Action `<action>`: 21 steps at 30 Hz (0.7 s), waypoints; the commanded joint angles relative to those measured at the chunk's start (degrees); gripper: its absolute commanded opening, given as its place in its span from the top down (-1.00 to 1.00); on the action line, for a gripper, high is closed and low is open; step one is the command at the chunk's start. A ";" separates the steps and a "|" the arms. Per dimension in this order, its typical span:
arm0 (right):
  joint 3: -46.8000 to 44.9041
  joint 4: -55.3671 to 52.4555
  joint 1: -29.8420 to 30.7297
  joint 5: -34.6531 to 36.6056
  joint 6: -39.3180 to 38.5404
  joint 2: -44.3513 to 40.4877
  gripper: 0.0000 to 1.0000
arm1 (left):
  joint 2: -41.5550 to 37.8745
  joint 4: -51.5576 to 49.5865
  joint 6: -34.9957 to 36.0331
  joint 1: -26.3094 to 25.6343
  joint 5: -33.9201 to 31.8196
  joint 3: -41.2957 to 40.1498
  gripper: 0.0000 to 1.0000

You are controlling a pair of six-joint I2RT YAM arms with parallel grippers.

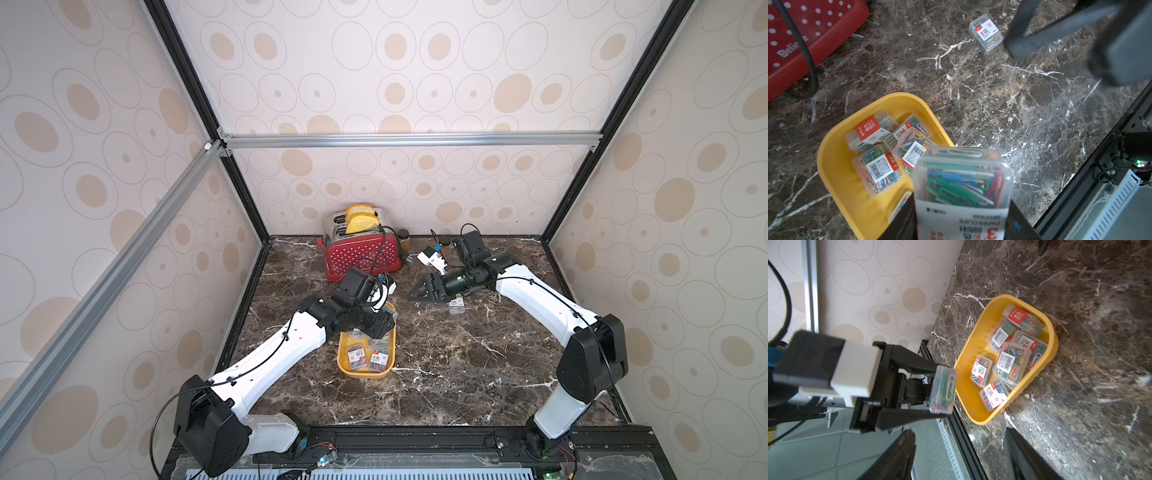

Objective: Take the paper clips out of the storage box
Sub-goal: Pick up the boxed paper clips from the storage box.

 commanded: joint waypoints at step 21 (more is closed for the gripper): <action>1.34 2.64 4.44 -5.98 3.35 2.55 -0.33 | 1.37 5.81 7.42 -3.68 1.26 7.15 0.24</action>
